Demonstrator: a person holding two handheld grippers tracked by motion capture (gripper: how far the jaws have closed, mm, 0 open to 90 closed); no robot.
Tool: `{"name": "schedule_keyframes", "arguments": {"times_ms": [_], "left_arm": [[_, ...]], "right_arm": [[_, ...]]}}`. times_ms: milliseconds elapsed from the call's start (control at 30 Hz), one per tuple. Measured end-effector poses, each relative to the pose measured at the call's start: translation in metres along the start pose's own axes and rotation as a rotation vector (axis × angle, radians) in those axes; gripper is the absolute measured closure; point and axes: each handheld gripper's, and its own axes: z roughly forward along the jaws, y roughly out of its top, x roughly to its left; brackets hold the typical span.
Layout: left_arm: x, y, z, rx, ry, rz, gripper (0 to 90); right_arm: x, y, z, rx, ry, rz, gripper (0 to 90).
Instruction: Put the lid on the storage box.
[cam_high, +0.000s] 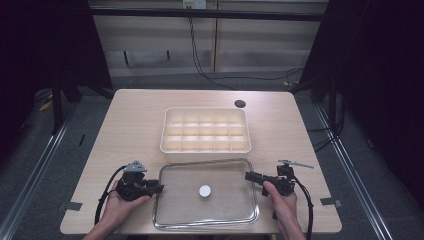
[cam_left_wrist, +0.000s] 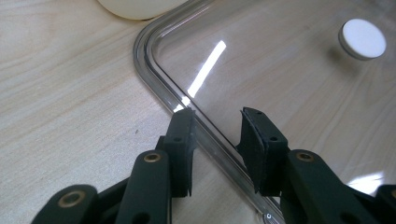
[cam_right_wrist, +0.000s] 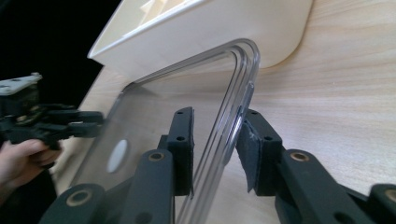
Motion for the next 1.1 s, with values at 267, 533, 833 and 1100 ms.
{"name": "schedule_keyframes", "arguments": {"times_ms": [267, 533, 833, 1100], "left_arm": [[0.002, 0.000, 0.000, -0.008, 0.003, -0.004, 64.7], [0.008, 0.000, 0.001, -0.022, -0.001, -0.009, 65.7], [0.007, 0.001, 0.001, -0.030, -0.005, -0.022, 50.8], [0.008, 0.001, 0.002, -0.043, -0.032, -0.055, 36.6]], "right_arm": [[-0.003, 0.001, 0.006, 0.045, 0.054, 0.001, 63.2], [-0.005, 0.001, 0.014, 0.083, 0.091, 0.003, 58.6], [-0.001, 0.001, 0.007, 0.036, 0.085, -0.031, 70.1], [0.004, 0.001, 0.002, -0.001, 0.098, -0.057, 72.3]]}}
